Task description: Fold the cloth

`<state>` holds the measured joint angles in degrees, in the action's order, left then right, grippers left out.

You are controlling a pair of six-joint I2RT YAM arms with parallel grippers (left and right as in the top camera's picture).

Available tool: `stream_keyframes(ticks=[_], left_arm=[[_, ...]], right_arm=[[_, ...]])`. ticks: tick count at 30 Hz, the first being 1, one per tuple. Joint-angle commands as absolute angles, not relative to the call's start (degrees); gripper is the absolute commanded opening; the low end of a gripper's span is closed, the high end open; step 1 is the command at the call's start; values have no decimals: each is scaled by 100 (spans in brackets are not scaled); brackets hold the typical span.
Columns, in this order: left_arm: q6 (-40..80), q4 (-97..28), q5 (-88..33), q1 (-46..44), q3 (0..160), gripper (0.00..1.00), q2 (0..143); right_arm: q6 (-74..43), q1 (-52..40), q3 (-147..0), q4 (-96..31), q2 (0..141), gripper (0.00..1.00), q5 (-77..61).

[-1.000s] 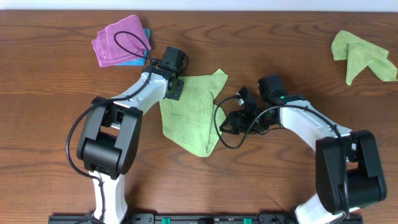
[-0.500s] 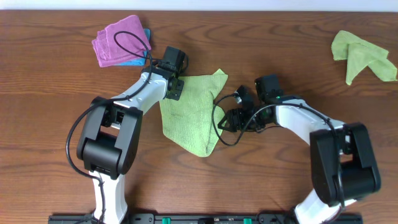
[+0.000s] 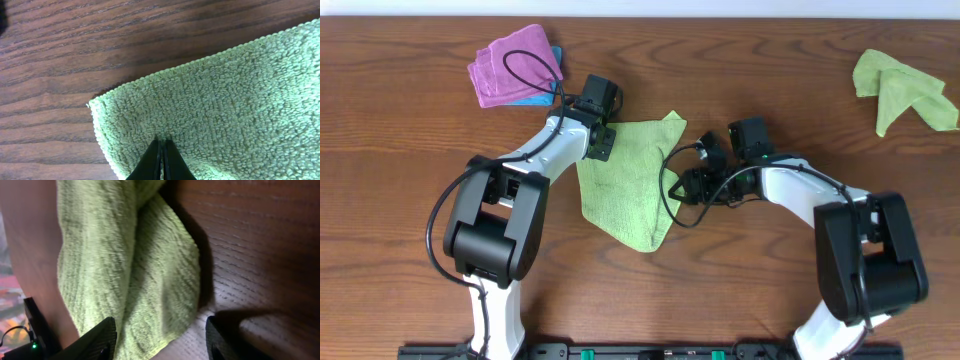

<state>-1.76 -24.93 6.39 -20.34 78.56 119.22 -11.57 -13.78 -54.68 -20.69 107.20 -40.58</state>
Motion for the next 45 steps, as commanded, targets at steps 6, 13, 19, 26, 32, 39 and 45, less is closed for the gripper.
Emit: stream_keyframes(ticks=[6,13,19,26,32,39,45], left_arm=[[-213,-2545,591,-1979,7905,6,12077],[-204,-2552,596,-1979,7905,6,12077],[-108,-2571,613,-1979,7902,5,12077],[-106,-2598,613,-1979,7902,6,12077],[27,-2655,596,-1979,7902,6,12077],[215,-2716,578,-1990,7902,6,12077],[311,-2724,263,-1994,7902,5,12077]], right_arm=[[-1439,-1433,-5544,-1861,11098,2,-4093],[-1459,-1380,-5546,-2311,11096,1,-3959],[-1546,-1184,-5553,-3092,11072,1,-3356],[-1820,-930,-5706,-3701,10777,1,-2250],[-1820,-891,-6040,-4278,10484,1,-1557],[-2294,-897,-6119,-4901,10444,1,-657],[-2650,-897,-6239,-5059,10422,1,-95]])
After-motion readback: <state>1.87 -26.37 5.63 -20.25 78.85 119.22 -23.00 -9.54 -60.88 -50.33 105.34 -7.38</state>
